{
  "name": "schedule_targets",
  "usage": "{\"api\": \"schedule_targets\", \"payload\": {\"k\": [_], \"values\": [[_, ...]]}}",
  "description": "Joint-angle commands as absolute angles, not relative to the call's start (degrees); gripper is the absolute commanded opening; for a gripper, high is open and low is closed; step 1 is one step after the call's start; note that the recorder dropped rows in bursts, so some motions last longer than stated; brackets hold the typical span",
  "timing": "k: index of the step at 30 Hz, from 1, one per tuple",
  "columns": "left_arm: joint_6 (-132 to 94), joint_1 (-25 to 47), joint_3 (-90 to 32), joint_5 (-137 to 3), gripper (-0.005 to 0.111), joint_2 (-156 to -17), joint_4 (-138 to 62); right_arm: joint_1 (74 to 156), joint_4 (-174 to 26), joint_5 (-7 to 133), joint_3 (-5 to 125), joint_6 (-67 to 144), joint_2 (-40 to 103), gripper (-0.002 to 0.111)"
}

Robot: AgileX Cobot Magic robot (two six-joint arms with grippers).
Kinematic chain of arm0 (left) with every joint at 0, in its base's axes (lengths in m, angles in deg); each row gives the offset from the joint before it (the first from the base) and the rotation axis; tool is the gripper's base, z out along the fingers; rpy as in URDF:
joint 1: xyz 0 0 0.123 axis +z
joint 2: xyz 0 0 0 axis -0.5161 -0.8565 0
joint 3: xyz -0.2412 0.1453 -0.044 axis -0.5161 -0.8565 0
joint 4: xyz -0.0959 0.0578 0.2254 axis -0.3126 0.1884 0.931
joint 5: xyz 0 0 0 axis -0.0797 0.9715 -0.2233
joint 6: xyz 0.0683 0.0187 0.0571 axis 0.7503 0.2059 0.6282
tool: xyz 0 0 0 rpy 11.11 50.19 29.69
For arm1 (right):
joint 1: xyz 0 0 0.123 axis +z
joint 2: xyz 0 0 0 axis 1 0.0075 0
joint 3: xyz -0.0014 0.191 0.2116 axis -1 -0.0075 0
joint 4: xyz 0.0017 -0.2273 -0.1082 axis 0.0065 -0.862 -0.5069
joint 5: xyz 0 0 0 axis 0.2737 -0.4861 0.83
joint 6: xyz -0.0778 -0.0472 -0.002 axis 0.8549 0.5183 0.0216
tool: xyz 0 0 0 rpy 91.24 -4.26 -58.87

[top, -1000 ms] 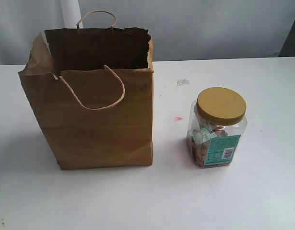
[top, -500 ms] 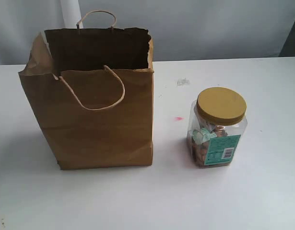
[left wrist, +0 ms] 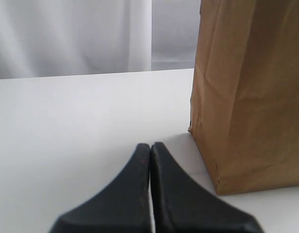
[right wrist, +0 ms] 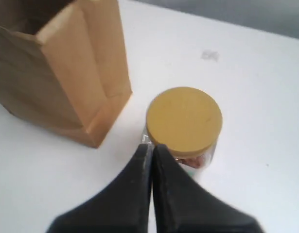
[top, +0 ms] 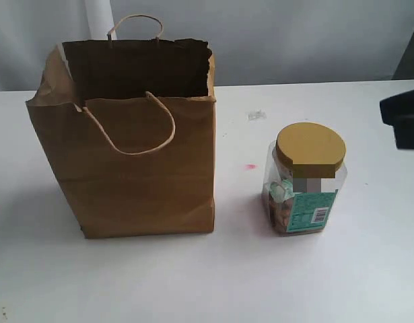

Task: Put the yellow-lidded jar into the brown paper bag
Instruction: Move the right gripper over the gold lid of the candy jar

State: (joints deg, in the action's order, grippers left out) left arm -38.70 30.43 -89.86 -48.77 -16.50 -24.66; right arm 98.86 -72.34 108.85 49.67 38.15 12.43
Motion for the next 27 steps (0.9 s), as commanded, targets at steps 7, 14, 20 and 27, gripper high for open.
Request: {"api": "schedule_targets", "payload": {"k": [7, 14, 20, 27], "values": [[-38.9, 30.2, -89.7, -49.3, 0.001, -16.7, -24.9, 98.7, -73.9, 128.9, 74.6, 30.5, 31.1, 0.0], [-38.9, 30.2, -89.7, -49.3, 0.001, -16.7, -24.9, 98.8, -75.7, 132.0, 76.8, 28.6, 44.4, 0.0], [-38.9, 30.2, -89.7, -49.3, 0.001, -16.7, -24.9, 98.8, -75.6, 131.1, 76.8, 28.7, 46.1, 0.0], [-38.9, 30.2, -89.7, -49.3, 0.001, -16.7, -24.9, 98.8, -76.8, 130.9, 76.8, 28.7, 46.1, 0.034]]}}
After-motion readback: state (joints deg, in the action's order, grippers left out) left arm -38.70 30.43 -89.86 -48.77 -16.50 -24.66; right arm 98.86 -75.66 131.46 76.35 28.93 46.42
